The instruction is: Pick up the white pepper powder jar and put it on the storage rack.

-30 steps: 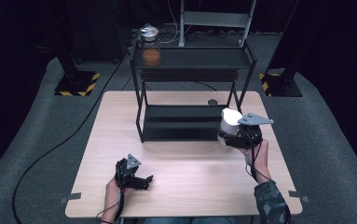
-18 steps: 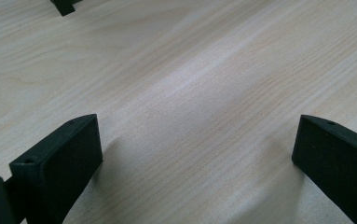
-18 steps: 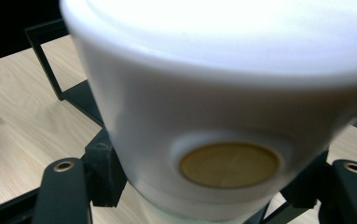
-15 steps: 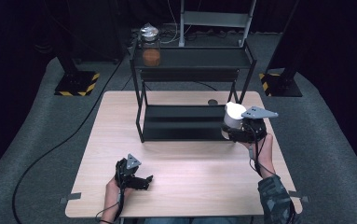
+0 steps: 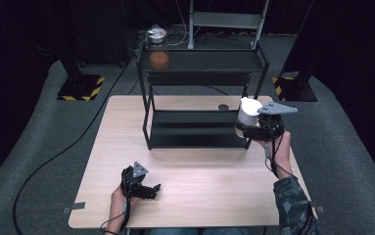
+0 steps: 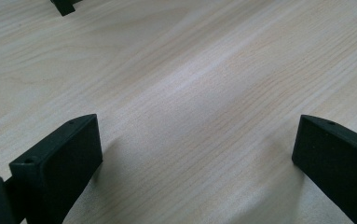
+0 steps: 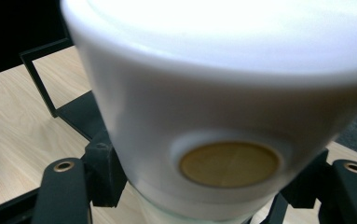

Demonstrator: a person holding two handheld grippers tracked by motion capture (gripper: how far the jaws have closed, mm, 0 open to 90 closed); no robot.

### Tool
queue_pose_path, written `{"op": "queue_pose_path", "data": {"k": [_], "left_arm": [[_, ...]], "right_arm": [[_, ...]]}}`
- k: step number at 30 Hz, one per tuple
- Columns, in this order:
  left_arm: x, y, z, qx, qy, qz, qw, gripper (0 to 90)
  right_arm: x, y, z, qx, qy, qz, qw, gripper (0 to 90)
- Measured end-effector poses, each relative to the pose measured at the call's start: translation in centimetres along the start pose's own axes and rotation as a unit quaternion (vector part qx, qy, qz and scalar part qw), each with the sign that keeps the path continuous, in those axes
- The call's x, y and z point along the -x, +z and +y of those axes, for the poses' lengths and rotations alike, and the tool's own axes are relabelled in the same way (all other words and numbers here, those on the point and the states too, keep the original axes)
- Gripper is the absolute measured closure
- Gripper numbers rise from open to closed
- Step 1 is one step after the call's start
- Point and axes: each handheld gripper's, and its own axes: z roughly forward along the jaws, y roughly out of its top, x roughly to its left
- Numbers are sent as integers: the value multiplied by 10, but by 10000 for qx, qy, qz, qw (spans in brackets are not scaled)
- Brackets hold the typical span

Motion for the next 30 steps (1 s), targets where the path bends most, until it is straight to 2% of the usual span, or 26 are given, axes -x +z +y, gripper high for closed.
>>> {"op": "queue_pose_path", "data": {"k": [23, 30], "left_arm": [[0, 0, 0, -1, 0, 1, 10000, 9], [0, 0, 0, 0, 0, 0, 10000, 9]], "right_arm": [[19, -7, 41, 5, -41, 27, 10000, 296], [31, -10, 49, 5, -13, 126, 9999, 296]]}}
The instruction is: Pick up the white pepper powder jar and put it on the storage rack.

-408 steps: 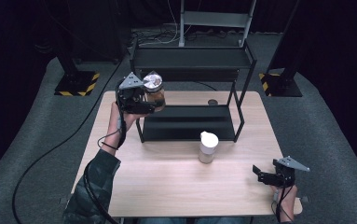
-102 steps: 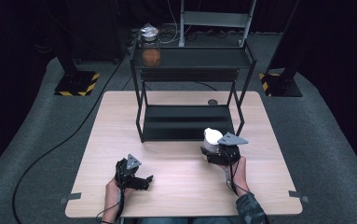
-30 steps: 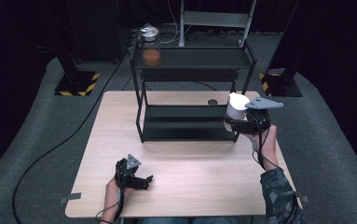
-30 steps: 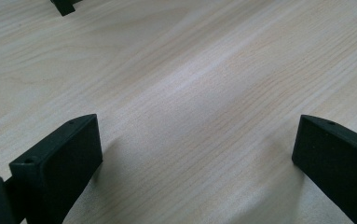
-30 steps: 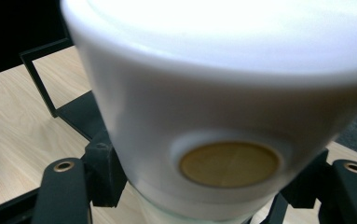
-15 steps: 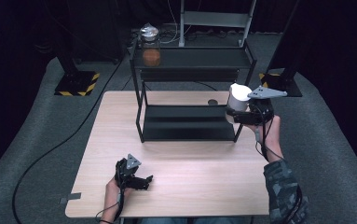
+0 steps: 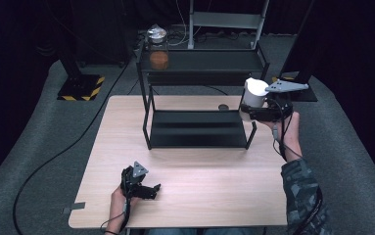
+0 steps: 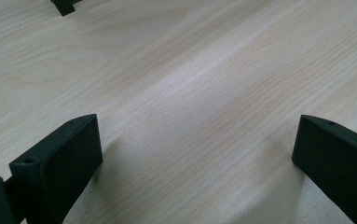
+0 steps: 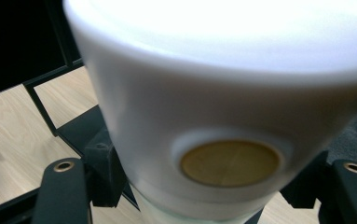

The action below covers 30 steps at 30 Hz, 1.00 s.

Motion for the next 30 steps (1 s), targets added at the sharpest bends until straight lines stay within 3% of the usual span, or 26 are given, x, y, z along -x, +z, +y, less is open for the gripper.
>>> {"op": "queue_pose_path", "data": {"k": [30], "left_arm": [[0, 0, 0, 1, 0, 1, 10000, 9]], "right_arm": [[40, -11, 46, 9, -237, 240, 9994, 296]]}}
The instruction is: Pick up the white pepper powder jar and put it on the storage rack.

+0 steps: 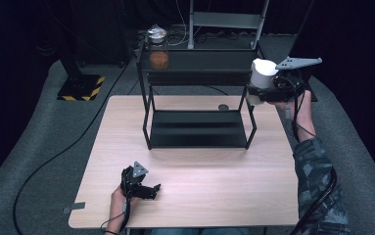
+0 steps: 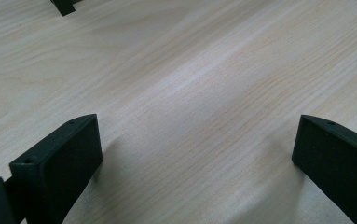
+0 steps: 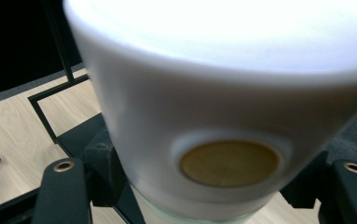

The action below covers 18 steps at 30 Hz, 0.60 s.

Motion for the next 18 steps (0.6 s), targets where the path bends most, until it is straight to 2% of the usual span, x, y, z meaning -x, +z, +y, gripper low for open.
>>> {"op": "queue_pose_path", "data": {"k": [18], "left_arm": [[0, 0, 0, 1, -7, 2, 10000, 9]], "right_arm": [[7, -3, 24, 39, -100, 9, 9999, 296]]}}
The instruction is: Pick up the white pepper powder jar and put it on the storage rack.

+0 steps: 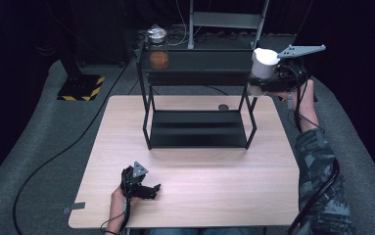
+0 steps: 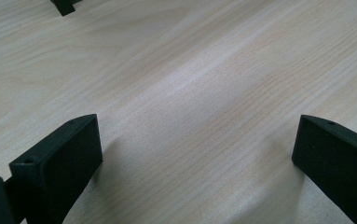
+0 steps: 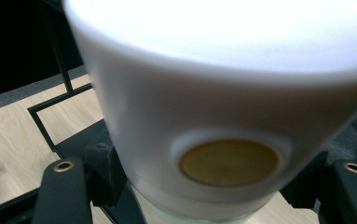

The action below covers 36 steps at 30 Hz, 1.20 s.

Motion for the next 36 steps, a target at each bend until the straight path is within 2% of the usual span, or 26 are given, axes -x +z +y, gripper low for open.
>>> {"op": "queue_pose_path", "data": {"k": [12, 23, 36], "left_arm": [[0, 0, 0, -9, 5, -2, 10000, 8], [0, 0, 1, -12, 0, 0, 10000, 7], [0, 0, 0, -11, 1, 2, 10000, 6]], "right_arm": [[4, 4, 18, -72, -78, -43, 9999, 296], [11, 10, 31, -38, -5, -88, 10000, 296], [17, 30, 51, 19, 161, -157, 9997, 297]]}}
